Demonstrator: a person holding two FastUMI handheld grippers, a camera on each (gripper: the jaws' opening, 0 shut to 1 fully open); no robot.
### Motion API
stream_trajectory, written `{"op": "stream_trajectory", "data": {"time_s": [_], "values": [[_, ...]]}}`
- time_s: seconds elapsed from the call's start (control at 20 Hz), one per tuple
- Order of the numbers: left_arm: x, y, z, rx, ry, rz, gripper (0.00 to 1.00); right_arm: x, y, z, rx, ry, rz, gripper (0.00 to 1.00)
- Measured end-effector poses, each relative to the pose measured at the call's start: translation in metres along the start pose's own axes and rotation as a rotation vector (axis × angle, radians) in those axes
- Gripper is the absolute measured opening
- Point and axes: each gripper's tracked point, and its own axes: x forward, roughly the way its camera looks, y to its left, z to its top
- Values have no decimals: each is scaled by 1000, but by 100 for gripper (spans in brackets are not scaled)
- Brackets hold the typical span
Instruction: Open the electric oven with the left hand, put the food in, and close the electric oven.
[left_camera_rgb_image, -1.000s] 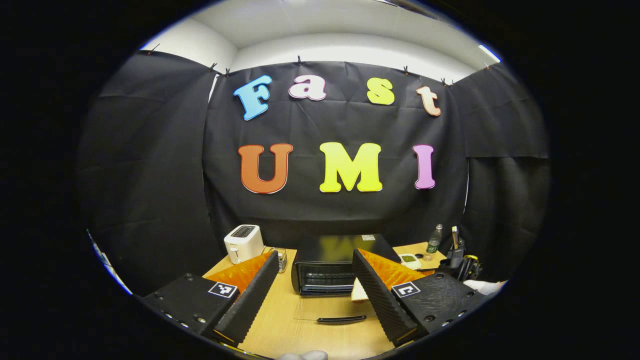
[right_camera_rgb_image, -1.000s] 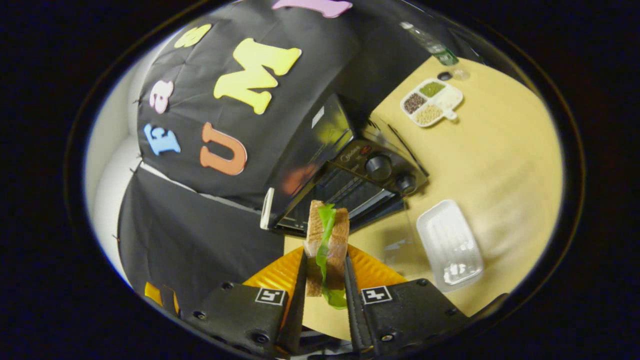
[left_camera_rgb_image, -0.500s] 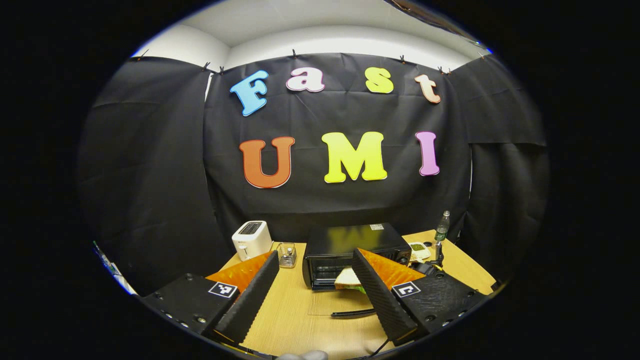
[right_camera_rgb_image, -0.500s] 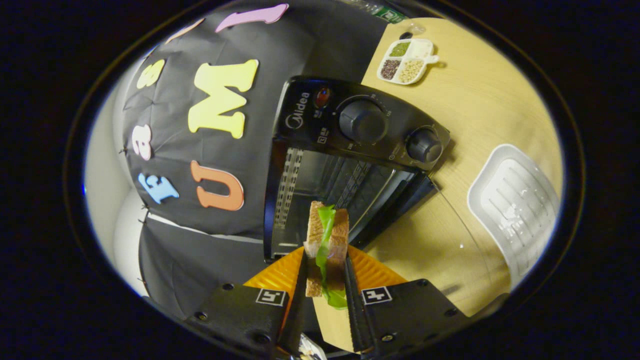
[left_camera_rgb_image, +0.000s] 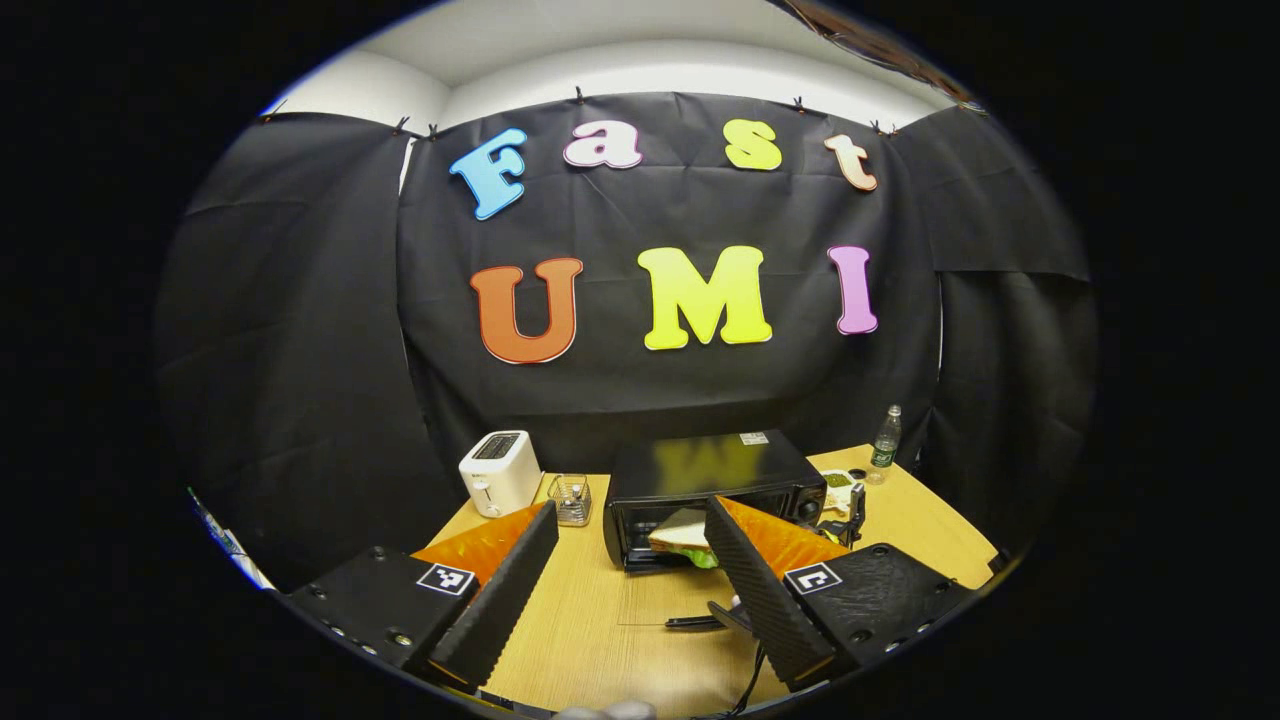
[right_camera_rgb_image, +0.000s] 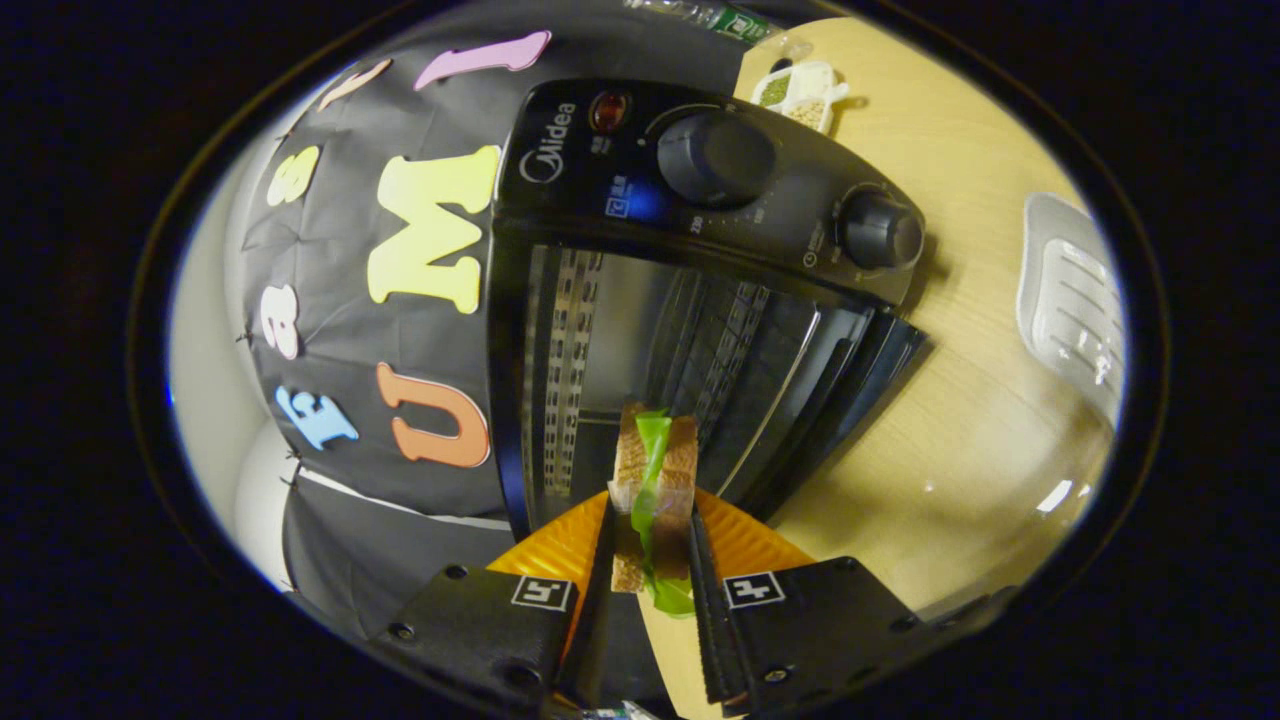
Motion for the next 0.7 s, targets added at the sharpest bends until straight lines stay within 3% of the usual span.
{"op": "stream_trajectory", "data": {"time_s": [0.1, 0.25, 0.3, 0.35, 0.5, 0.55, 0.65, 0.7], "values": [[1, 3, -1, 5, 4, -1, 96, 4, 1, 8, 2, -73, 3, 41], [4, 6, -3, 2, 7, -2, 97, 11, -11, 4, -20, -74, -37, 41], [5, 6, -3, -1, 11, -1, 97, 14, -14, 9, -11, -87, -30, 36], [6, 6, -6, -4, 15, -2, 97, 18, -17, 12, -5, -95, -37, 41], [7, 8, -8, -6, 23, -3, 97, 26, -19, 15, -28, -107, -43, 41], [7, 8, -7, -6, 22, -5, 97, 28, -21, 13, -57, -108, -61, 36], [7, 9, -10, -10, 28, -5, 97, 26, -30, 17, -132, -111, -128, 43], [6, 10, -11, -16, 30, -3, 97, 27, -32, 19, -159, -105, -147, 55]]}}
